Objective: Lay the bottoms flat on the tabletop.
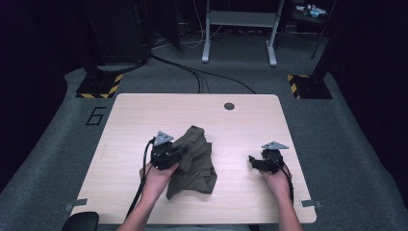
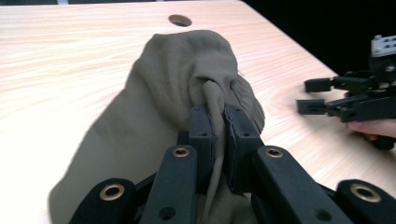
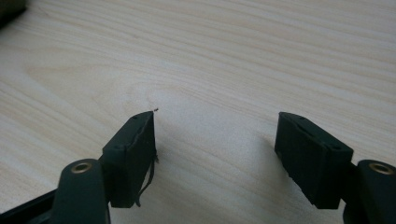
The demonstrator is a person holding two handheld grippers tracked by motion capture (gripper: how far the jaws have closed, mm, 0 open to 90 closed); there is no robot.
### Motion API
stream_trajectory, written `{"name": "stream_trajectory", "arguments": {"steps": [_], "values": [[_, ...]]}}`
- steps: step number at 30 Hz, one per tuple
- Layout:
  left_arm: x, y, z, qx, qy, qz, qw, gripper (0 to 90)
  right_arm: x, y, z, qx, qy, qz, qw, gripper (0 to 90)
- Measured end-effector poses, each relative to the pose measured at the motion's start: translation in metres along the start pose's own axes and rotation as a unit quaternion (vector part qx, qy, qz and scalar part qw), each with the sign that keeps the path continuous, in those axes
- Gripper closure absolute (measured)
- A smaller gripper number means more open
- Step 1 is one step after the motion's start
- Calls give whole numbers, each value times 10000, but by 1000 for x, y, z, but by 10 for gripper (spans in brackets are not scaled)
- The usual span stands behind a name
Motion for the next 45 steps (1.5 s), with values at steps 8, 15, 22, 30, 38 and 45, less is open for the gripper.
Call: {"name": "stream_trajectory", "arguments": {"steps": [8, 15, 22, 30, 38, 45], "values": [[-41, 7, 3, -103, 140, -46, 9998, 827, 0, 0, 0, 1, 1, 0, 10000, 282], [-86, 8, 13, -317, 230, -163, 9991, 828, 0, 0, 0, 0, 2, -2, 10000, 282], [-125, 4, 30, -343, 587, -72, 9977, 827, 0, 0, 0, 3, 11, -8, 10000, 283], [-155, -6, 48, -472, 772, -584, 9942, 822, -1, 0, 0, 0, 21, -27, 10000, 292], [-165, -14, 55, -537, 565, -795, 9938, 812, -1, 0, -1, 7, 76, -51, 10000, 301], [-177, -23, 63, -619, 295, -950, 9931, 795, -2, -1, -1, 0, 56, -56, 10000, 315]]}}
Point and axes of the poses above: each handheld gripper's, and its own axes: y roughly backward along the jaws, z roughly out of its underside, x roughly to its right, the point moved 2 cm from there along -y, roughly forward along the jaws, and after that the axes turned 14 degrees about -y, right-handed, at the moved point
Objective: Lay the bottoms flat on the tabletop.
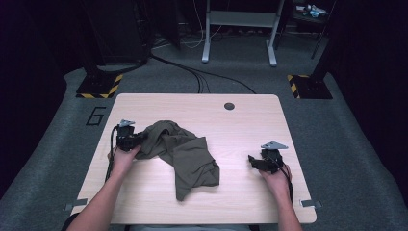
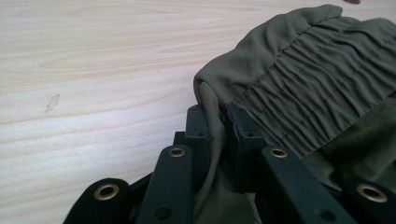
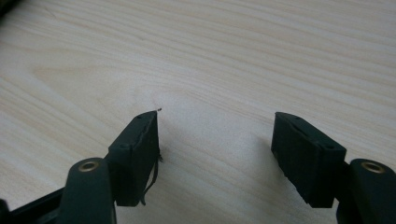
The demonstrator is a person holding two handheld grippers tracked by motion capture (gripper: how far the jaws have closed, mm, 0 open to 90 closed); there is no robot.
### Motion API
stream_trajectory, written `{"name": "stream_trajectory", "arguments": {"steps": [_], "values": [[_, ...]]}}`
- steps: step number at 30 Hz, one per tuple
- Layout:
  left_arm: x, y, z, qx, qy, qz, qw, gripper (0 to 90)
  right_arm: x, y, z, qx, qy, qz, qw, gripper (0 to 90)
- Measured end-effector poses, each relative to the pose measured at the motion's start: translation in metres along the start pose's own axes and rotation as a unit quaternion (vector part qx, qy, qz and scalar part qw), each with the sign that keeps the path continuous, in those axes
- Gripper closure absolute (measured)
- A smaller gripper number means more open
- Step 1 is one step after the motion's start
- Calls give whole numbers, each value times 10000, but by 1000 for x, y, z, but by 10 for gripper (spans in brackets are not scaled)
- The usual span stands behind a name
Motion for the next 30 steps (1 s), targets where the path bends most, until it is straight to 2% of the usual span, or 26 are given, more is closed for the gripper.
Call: {"name": "stream_trajectory", "arguments": {"steps": [4, 8, 9, 11, 14, 18, 19, 20, 22, 24, 26, 29, 30], "values": [[-4, -6, 4, -23, -91, -88, 9999, 774, -1, 0, 0, 27, -4, 3, 10000, 329], [-6, -8, 7, -16, -80, -117, 9999, 738, -4, 0, -1, -48, -24, -29, 10000, 353], [-7, -6, 8, 52, -166, -186, 9997, 721, -5, 0, -1, -70, -3, -41, 10000, 355], [-8, -4, 9, 118, -166, -224, 9995, 695, -6, 0, -2, -46, 38, -37, 10000, 355], [-11, 5, 6, 236, -77, -213, 9995, 600, -12, 4, -6, 105, 68, -154, 9998, 365], [-9, 16, 2, 396, -216, -207, 9988, 529, -20, 6, -9, 166, 1, -324, 9993, 382], [-6, 22, -1, 422, -316, -130, 9985, 518, -26, 7, -11, 191, 93, -412, 9989, 389], [-6, 22, -1, 422, -316, -130, 9985, 501, -26, 7, -11, 191, 93, -412, 9989, 389], [-2, 29, -4, 383, -372, -29, 9986, 473, -38, 6, -15, 161, 158, -534, 9983, 395], [3, 38, -8, 496, -281, 77, 9983, 442, -46, 5, -18, 119, 225, -624, 9977, 398], [5, 41, -7, 532, -253, 141, 9982, 433, -50, 4, -19, 89, 198, -687, 9974, 398], [13, 45, -2, 508, -299, 254, 9979, 418, -66, 2, -22, 57, 271, -769, 9967, 398], [16, 46, 1, 455, -372, 298, 9978, 418, -75, 0, -23, 41, 356, -832, 9959, 400]]}}
Point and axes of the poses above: each handheld gripper's, and its own axes: y roughly backward along the jaws, z roughly out of its underside, x roughly to its right, the point moved 2 cm from there along -y, roughly forward along the jaws, and after that the axes turned 14 degrees about -y, right-handed, at the moved point
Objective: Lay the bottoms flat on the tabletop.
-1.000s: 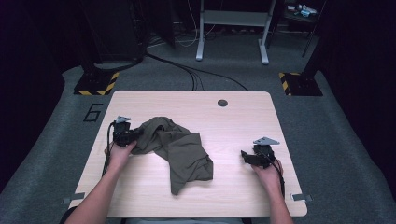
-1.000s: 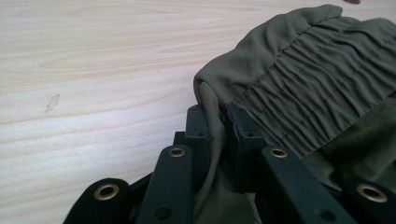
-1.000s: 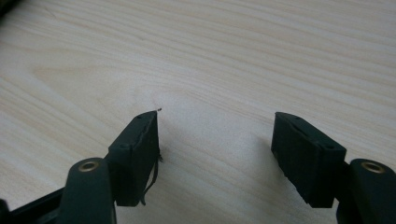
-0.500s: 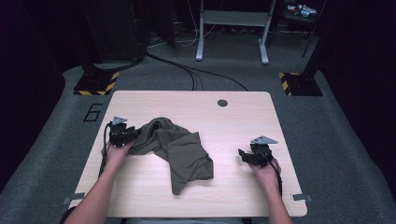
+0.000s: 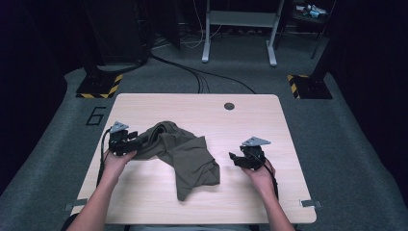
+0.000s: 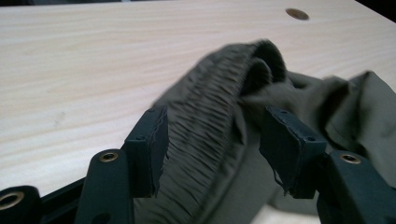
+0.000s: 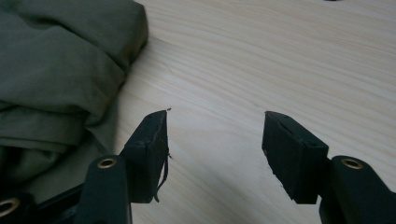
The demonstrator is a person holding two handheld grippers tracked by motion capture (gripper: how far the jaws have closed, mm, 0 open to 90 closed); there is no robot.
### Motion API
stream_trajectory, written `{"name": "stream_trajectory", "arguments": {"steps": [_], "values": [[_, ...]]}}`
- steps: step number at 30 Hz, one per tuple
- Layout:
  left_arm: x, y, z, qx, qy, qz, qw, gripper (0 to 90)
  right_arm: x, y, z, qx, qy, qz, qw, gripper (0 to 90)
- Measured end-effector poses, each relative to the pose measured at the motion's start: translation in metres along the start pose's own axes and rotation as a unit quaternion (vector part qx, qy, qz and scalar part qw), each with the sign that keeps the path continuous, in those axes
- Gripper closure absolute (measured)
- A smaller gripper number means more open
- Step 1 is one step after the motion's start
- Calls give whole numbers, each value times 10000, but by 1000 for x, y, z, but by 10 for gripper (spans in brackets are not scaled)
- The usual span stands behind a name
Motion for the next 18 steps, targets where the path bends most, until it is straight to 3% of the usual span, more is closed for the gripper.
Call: {"name": "stream_trajectory", "arguments": {"steps": [3, 4, 6, 7, 9, 13, 16, 18], "values": [[2, 0, 3, -41, -67, -31, 10000, 418, -8, -2, -2, -38, 28, -72, 10000, 406], [2, 0, 5, -51, -36, -36, 10000, 418, -20, -4, -6, -19, 83, -180, 9998, 416], [1, 0, 5, -5, -50, -31, 10000, 418, -25, -4, -7, -9, 119, -232, 9997, 418], [1, -1, 7, 32, -71, -38, 10000, 410, -36, -6, -9, -21, 211, -336, 9992, 421], [0, -2, 8, 11, -108, -53, 9999, 409, -40, -7, -10, -24, 257, -382, 9989, 424], [-4, -2, 10, 31, 34, -82, 10000, 397, -66, -15, -16, -94, 479, -631, 9968, 433], [-5, -1, 10, 24, 43, -70, 10000, 397, -74, -18, -16, -137, 510, -707, 9961, 436], [-5, -2, 11, 23, 11, -83, 10000, 397, -85, -23, -16, -210, 655, -757, 9948, 443]]}}
Point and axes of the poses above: each handheld gripper's, and its own axes: y roughly backward along the jaws, z roughly out of its underside, x roughly to its right, the point moved 2 cm from there along -y, roughly forward along the jaws, and after that the axes turned 14 degrees about -y, right-handed, at the moved point
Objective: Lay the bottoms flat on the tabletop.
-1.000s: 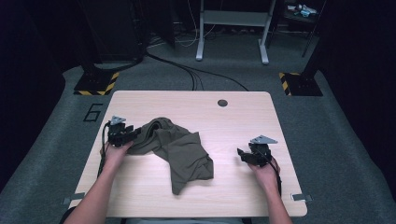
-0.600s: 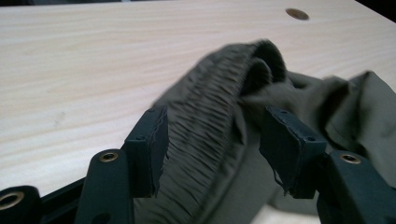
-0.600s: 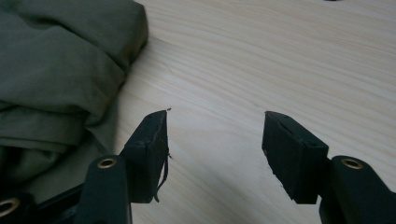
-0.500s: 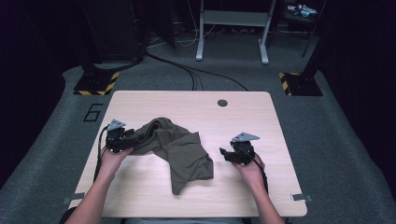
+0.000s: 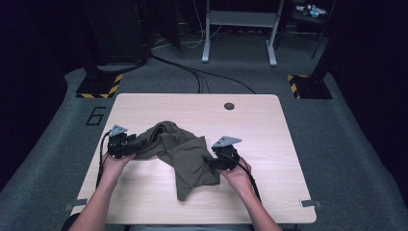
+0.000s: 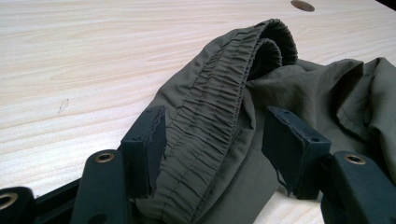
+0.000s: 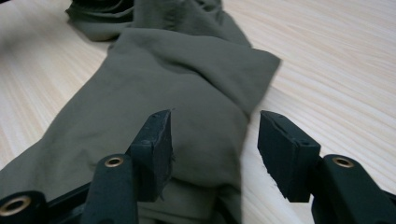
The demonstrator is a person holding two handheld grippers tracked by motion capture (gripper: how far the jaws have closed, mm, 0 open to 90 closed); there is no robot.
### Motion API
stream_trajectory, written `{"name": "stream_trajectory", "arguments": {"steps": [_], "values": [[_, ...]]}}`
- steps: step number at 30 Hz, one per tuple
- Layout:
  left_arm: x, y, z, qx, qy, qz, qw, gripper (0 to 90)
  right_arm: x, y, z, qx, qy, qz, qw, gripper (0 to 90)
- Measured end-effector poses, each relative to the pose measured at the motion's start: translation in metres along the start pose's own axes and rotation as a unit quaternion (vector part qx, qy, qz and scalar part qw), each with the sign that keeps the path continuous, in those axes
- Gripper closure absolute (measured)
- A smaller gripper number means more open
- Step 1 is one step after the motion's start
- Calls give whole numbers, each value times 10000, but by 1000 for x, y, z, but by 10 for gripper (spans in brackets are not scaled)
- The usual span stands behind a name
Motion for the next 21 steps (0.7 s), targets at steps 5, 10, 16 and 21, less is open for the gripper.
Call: {"name": "stream_trajectory", "arguments": {"steps": [5, 10, 16, 21], "values": [[1, -1, 0, -19, -50, -12, 10000, 397, -15, -8, -1, -83, 141, -147, 9998, 449], [1, -2, 1, -59, -70, -3, 10000, 391, -41, -22, -1, -132, 305, -412, 9986, 459], [0, -2, 1, -45, -49, -38, 10000, 390, -65, -32, 3, -216, 285, -681, 9970, 472], [0, -2, 1, -59, -55, -28, 10000, 389, -76, -39, 8, -287, 347, -795, 9958, 475]]}}
Point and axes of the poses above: each handheld gripper's, and its own axes: y roughly backward along the jaws, z roughly out of its underside, x roughly to its right, the point moved 2 cm from there along -y, roughly forward along the jaws, and after that the axes turned 14 degrees about -y, right-handed, at the moved point
